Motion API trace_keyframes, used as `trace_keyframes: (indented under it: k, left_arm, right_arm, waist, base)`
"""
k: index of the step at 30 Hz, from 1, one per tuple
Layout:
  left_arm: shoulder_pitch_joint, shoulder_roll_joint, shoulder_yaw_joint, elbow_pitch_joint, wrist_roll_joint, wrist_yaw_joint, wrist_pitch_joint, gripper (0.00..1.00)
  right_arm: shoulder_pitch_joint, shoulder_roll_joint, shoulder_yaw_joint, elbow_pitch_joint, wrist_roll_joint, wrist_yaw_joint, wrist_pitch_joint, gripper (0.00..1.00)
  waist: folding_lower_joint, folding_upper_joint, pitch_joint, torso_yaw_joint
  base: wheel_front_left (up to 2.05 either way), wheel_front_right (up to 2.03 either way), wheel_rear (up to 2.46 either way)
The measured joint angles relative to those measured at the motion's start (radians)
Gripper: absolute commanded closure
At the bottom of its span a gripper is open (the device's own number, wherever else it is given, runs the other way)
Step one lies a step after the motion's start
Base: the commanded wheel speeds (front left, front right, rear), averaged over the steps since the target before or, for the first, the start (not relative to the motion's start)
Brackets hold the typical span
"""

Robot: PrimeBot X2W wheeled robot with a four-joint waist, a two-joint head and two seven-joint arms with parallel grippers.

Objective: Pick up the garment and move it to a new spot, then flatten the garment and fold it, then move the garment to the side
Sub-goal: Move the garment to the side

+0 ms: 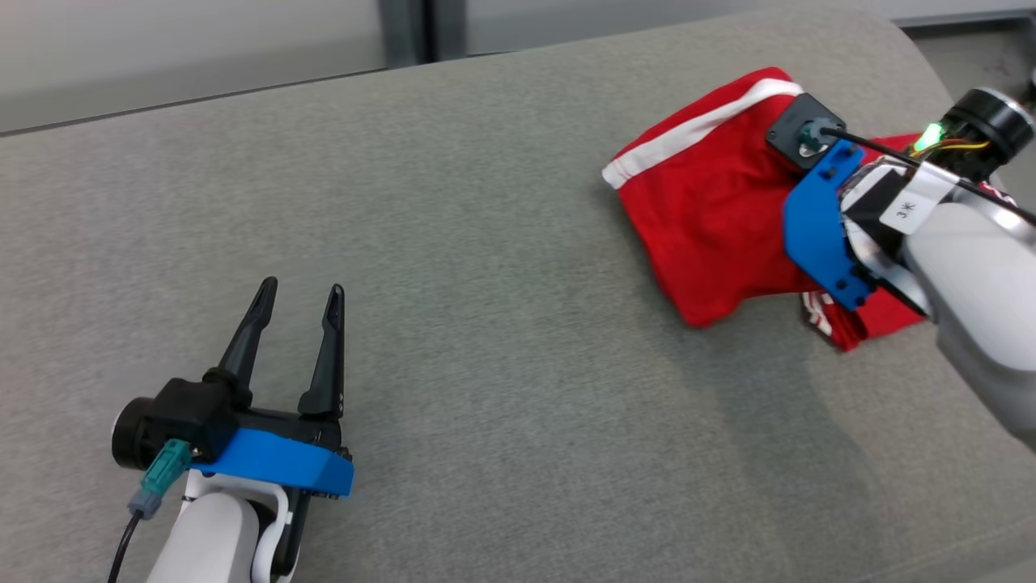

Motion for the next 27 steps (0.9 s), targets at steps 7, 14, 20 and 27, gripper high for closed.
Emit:
trace_keyframes:
  k: [7, 14, 20, 27]
  left_arm:
    - [-0.025, 0.028, -0.018, -0.017, 0.012, 0.000, 0.014, 0.00]
    - [-0.062, 0.067, -0.023, -0.070, 0.021, 0.000, 0.058, 0.00]
    - [-0.089, 0.098, -0.026, -0.122, 0.024, 0.000, 0.098, 0.00]
    - [-0.097, 0.103, -0.038, -0.130, 0.023, 0.000, 0.110, 0.00]
  right_arm:
    - [-0.033, -0.141, 0.059, -0.029, 0.036, 0.000, -0.044, 1.00]
    - [-0.014, -0.207, -0.034, 0.075, 0.049, 0.000, -0.163, 1.00]
    - [0.029, -0.181, -0.158, 0.205, -0.003, 0.000, -0.289, 1.00]
    - [0.047, -0.126, -0.269, 0.354, -0.076, 0.000, -0.454, 0.00]
  waist:
    - [0.0000, 0.0000, 0.037, -0.075]
    - [0.0000, 0.0000, 0.095, -0.089]
    - [0.0000, 0.0000, 0.148, -0.070]
    - [0.0001, 0.0000, 0.156, -0.025]
  base:
    - [0.00, 0.00, 0.00]
    - [0.00, 0.00, 0.00]
    - [0.00, 0.00, 0.00]
    - [0.00, 0.00, 0.00]
